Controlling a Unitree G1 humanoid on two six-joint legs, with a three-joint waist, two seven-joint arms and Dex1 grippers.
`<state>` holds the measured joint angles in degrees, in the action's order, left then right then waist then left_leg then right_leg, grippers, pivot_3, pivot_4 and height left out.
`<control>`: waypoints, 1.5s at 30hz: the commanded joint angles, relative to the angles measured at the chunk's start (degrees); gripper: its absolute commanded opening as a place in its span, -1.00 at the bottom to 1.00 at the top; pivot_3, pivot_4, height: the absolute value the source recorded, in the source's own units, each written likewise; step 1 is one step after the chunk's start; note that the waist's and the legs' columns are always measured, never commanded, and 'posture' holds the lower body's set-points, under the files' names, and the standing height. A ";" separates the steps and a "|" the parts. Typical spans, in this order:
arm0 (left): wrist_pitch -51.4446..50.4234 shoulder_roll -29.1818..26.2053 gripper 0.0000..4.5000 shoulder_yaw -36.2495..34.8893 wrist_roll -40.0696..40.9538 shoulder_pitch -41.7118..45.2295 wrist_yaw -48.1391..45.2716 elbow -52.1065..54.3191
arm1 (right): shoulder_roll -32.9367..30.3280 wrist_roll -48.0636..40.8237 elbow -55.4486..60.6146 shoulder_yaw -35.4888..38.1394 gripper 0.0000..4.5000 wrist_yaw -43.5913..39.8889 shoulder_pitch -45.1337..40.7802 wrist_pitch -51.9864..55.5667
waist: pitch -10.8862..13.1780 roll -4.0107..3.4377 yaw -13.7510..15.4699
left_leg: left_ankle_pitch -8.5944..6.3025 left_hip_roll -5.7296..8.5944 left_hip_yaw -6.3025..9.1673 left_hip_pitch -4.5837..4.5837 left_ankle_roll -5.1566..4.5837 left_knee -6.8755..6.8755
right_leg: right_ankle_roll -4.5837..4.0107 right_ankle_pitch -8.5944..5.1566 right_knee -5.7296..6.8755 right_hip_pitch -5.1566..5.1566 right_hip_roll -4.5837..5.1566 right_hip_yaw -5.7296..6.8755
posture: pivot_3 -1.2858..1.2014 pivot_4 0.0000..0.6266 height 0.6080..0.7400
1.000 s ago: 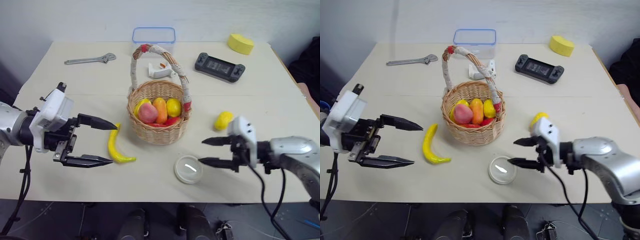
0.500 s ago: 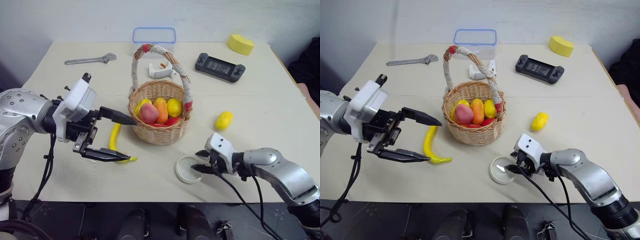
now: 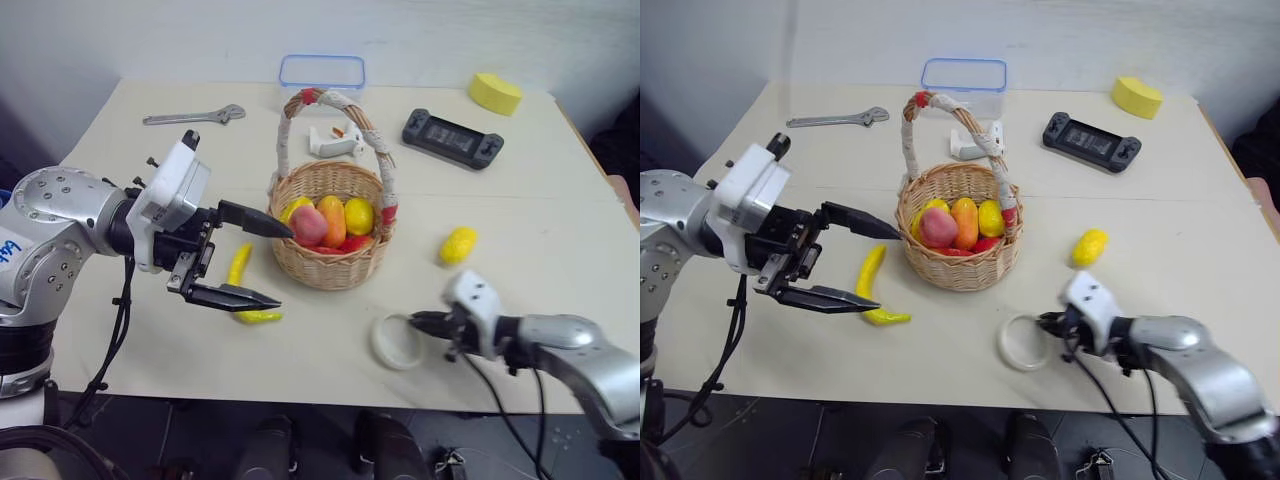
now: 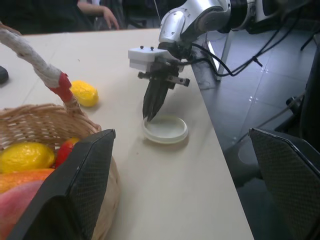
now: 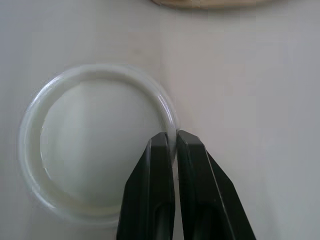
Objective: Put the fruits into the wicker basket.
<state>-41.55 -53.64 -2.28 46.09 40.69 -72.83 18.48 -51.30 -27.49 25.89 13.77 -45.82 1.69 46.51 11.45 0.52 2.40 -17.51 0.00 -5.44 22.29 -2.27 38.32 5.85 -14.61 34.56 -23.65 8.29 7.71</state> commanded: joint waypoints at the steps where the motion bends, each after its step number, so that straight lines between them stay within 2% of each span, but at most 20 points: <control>1: 0.06 0.48 1.00 -1.23 0.80 1.16 0.20 0.13 | -3.46 1.40 -4.63 11.82 -0.99 -1.49 4.33 -1.48 | 0.00 0.01 0.10 | -0.03 0.02 -0.02 -0.01 -0.06 0.01 | 0.05 0.03 -0.08 0.04 0.01 0.00 | 0.03 -0.52 1.00; 4: 0.81 1.79 1.00 -0.72 0.20 1.02 0.48 0.08 | -3.92 3.19 -15.73 18.44 -0.99 -0.18 5.23 -3.37 | 0.00 0.02 -0.09 | -0.05 0.00 -0.06 -0.06 -0.09 -0.01 | 0.08 0.05 -0.39 0.08 -0.01 -0.03 | 0.03 -0.52 1.00; 8: 1.22 2.78 1.00 -0.45 -0.30 0.80 0.78 -0.04 | -2.08 4.56 -23.29 17.99 -0.99 2.04 3.29 -5.40 | 0.00 0.01 -0.83 | -0.03 -0.01 -0.10 -0.10 -0.06 -0.03 | 0.07 0.05 -0.35 0.07 -0.02 -0.07 | 0.03 -0.52 1.00; 13: 0.94 2.87 1.00 -1.46 -0.55 -1.30 1.96 0.60 | -0.51 4.84 -24.59 16.53 -0.35 2.96 2.40 -5.89 | 0.02 -0.09 -1.29 | 0.01 -0.02 -0.15 -0.16 0.00 -0.03 | 0.05 0.06 -0.22 0.05 -0.02 -0.14 | 0.03 -0.52 1.00; 18: -1.53 0.97 1.00 -6.56 1.15 -6.93 6.27 2.94 | -4.06 1.70 -20.64 19.97 0.46 0.67 -0.07 -3.26 | 0.07 -0.25 -1.39 | 0.01 -0.02 -0.19 -0.17 -0.01 -0.03 | 0.05 0.06 -0.18 0.01 0.01 -0.23 | 0.03 -0.52 1.00; 21: -6.66 -2.30 1.00 -13.29 2.82 -13.57 10.94 5.57 | -7.66 -4.29 -13.56 20.62 0.95 -7.30 -3.21 -4.30 | 0.09 -0.30 -1.60 | 0.00 -0.04 -0.19 -0.17 0.00 -0.04 | 0.05 0.06 -0.18 -0.02 0.01 -0.25 | 0.03 -0.52 1.00; 24: -13.22 -6.02 1.00 -19.51 2.57 -20.93 16.54 7.87 | -10.89 -13.20 -6.12 21.47 0.99 -16.28 -5.59 -2.90 | 0.10 -0.30 -1.85 | -0.03 -0.13 -0.10 -0.18 0.05 -0.09 | -0.01 0.02 -0.20 0.00 -0.04 -0.34 | 0.03 -0.52 1.00; 27: -27.53 -7.27 1.00 -25.81 6.91 -24.66 26.10 8.52 | -13.26 -23.17 -1.20 21.06 0.99 -22.52 -9.93 -0.82 | 0.12 -0.27 -1.56 | -0.09 -0.22 0.03 -0.16 0.14 -0.10 | -0.07 -0.02 -0.26 0.02 -0.09 -0.47 | 0.03 -0.52 1.00; 29: -41.05 -4.16 1.00 -28.35 8.71 -21.40 34.02 7.60 | -13.22 -29.21 -0.74 19.26 0.99 -22.93 -15.13 0.60 | 0.17 -0.17 -0.94 | -0.14 -0.22 0.11 -0.15 0.13 -0.08 | -0.08 -0.02 -0.28 0.06 -0.06 -0.47 | 0.03 -0.52 1.00; 31: -49.57 -0.94 1.00 -28.48 9.65 -19.03 43.59 4.84 | -12.62 -32.90 -0.57 17.05 0.99 -23.33 -19.18 1.05 | 0.19 -0.12 -0.59 | -0.13 -0.11 0.17 -0.14 0.09 -0.02 | -0.05 0.00 -0.27 0.10 0.08 -0.44 | 0.03 -0.52 1.00; 34: -50.95 3.46 1.00 -26.22 13.23 -16.73 58.56 -0.01 | -12.41 -35.12 0.23 14.30 0.99 -24.55 -22.29 0.76 | 0.17 -0.04 -0.58 | -0.24 0.00 0.16 -0.15 0.26 -0.03 | 0.01 0.04 -0.24 0.11 0.23 -0.50 | 0.03 -0.52 1.00; 36: -50.95 8.33 1.00 -26.70 19.31 -12.81 70.15 -6.49 | -12.35 -35.41 0.84 12.77 0.99 -24.75 -23.58 0.02 | 0.19 0.00 -0.45 | -0.25 0.00 0.15 -0.13 0.28 -0.04 | 0.02 0.05 -0.24 0.09 0.27 -0.51 | 0.03 -0.52 1.00; 38: -50.95 10.27 1.00 -25.51 24.70 -10.30 79.14 -10.49 | -12.15 -35.86 1.30 11.73 0.99 -24.69 -24.61 -0.43 | 0.22 0.09 -0.38 | -0.24 -0.01 0.17 -0.09 0.31 -0.03 | 0.02 0.06 -0.12 0.05 0.29 -0.51 | 0.03 -0.52 1.00; 42: -50.95 12.44 1.00 -20.20 33.77 -6.84 91.24 -14.92 | -11.52 -37.33 2.34 10.90 0.99 -23.48 -25.74 -0.31 | 0.22 0.14 -0.60 | -0.24 -0.09 0.13 -0.08 0.29 -0.08 | 0.01 0.07 -0.10 0.04 0.26 -0.53 | 0.03 -0.52 1.00; 45: -50.95 11.51 1.00 -15.33 37.97 -7.09 96.91 -18.00 | -10.78 -36.82 3.70 11.09 0.99 -22.00 -24.57 -0.77 | 0.20 0.17 -0.98 | -0.25 -0.09 0.06 -0.09 0.30 -0.09 | 0.01 0.07 -0.14 0.03 0.24 -0.55 | 0.03 -0.52 1.00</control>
<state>-92.51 -41.00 -18.84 81.23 33.63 21.13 1.35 -62.31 -63.57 27.70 23.61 -68.50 -22.99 46.58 11.65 0.69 1.42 -17.75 -0.09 -5.41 22.20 -1.98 38.21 5.86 -14.54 34.41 -23.63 8.48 7.15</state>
